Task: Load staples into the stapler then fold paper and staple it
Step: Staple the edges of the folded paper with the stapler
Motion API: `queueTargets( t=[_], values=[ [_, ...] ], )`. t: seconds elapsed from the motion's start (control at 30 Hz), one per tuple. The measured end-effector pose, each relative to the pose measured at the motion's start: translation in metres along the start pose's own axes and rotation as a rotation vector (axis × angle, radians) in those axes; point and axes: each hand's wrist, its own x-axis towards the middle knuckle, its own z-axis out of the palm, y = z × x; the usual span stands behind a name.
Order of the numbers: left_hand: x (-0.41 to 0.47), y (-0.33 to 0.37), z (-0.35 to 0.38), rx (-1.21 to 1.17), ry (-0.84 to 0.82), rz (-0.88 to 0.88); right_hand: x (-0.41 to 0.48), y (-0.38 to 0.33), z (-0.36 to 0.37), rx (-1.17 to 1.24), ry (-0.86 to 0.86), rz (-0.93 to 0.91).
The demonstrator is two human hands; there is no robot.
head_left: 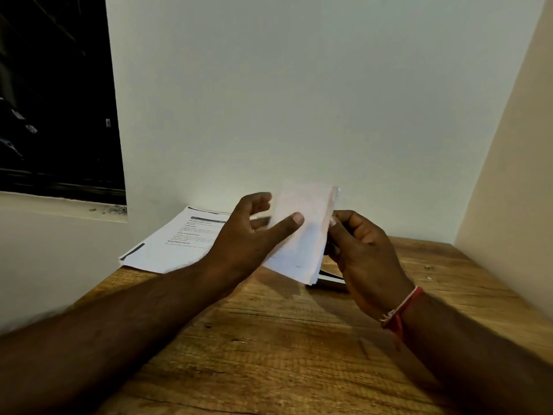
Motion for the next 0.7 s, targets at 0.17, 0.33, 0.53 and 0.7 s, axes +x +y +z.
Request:
queueTargets(
  t=[0.17, 0.33, 0.53, 0.7],
  values=[
    [0.005, -0.004, -0.005, -0.08, -0.09, -0.099, 0.002, 0.001, -0.004, 0.029, 0.035, 0.087],
    [0.008, -0.009, -0.011, 0.205, -0.05, 0.058, 0.005, -0.001, -0.008, -0.013, 0.09, 0.14],
    [0.012, -0.012, -0.013, 0.069, -0.064, 0.019, 0.01, 0.002, -0.014, -0.07, 0.123, 0.176],
    [0.01, -0.013, -0.004, -0.307, -0.098, -0.136, 0.012, 0.005, -0.016, 0.123, 0.11, 0.23]
  ],
)
